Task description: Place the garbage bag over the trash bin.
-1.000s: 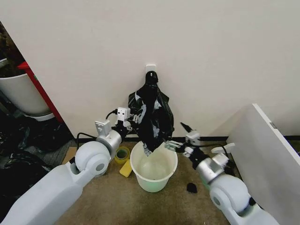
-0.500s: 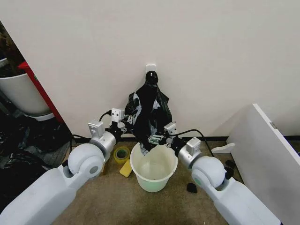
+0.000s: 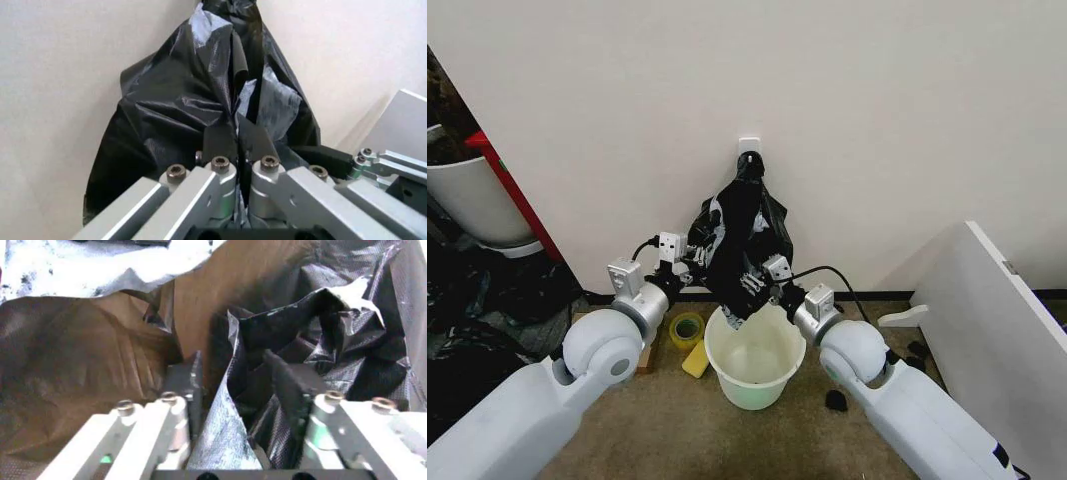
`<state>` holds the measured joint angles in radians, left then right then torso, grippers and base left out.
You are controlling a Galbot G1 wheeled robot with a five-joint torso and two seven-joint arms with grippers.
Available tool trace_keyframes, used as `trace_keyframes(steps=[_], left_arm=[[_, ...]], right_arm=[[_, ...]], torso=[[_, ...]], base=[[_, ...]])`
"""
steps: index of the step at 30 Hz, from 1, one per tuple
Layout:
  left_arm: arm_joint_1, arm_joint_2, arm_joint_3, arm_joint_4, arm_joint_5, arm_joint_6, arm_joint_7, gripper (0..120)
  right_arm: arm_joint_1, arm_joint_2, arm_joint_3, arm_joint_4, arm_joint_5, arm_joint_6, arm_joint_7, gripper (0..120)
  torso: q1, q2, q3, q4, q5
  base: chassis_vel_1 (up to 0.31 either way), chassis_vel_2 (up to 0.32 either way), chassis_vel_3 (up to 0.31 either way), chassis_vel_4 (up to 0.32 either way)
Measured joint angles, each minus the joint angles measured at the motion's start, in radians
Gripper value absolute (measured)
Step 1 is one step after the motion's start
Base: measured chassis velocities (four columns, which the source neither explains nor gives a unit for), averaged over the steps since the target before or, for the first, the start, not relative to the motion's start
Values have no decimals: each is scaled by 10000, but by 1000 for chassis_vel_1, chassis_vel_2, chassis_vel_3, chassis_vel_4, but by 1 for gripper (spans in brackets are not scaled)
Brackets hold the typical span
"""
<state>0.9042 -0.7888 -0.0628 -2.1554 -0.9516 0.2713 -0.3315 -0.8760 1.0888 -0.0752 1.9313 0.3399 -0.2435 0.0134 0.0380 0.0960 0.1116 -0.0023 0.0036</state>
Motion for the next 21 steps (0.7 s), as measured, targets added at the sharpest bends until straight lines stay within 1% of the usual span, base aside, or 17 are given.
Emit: trace_keyframes(steps=[6, 8, 9, 11, 14, 16, 17, 21], left_arm=[[57, 0, -29, 20, 73, -53, 1, 0], [70, 0, -46, 12, 78, -63, 1, 0], [92, 0, -71, -1, 81, -71, 1, 0], [181, 0, -150, -70, 86, -110, 1, 0], [421, 1, -330, -262, 121, -209, 3, 0], [515, 4, -377, -364, 133, -250, 3, 0], [718, 25, -434, -586, 139, -312, 5, 0], [1380, 174, -553, -1299, 139, -434, 77, 0]], right_arm=[[-129, -1, 132, 137, 227, 80, 137, 5], [-218, -1, 205, 238, 366, 92, 193, 4], [-310, 0, 274, 322, 490, 110, 238, 0], [-560, 10, 505, 558, 862, 226, 303, 0], [-1018, 113, 947, 1198, 1851, 198, 511, 0], [-1179, 167, 1104, 1415, 2144, 195, 578, 0], [-1420, 243, 1342, 1753, 2502, 200, 656, 0], [-2212, 298, 1998, 2689, 3193, 200, 757, 0]], torso=[[0, 0, 0, 0, 0], [0, 0, 0, 1, 0], [0, 0, 0, 0, 0], [0, 0, 0, 0, 0], [0, 0, -1, -2, 1], [0, 0, -1, 0, 0], [0, 0, -1, 0, 1], [0, 0, -1, 0, 3]], base=[[0, 0, 0, 0], [0, 0, 0, 0], [0, 0, 0, 0], [0, 0, 0, 0], [0, 0, 0, 0], [0, 0, 0, 0], [0, 0, 0, 0], [0, 0, 0, 0]])
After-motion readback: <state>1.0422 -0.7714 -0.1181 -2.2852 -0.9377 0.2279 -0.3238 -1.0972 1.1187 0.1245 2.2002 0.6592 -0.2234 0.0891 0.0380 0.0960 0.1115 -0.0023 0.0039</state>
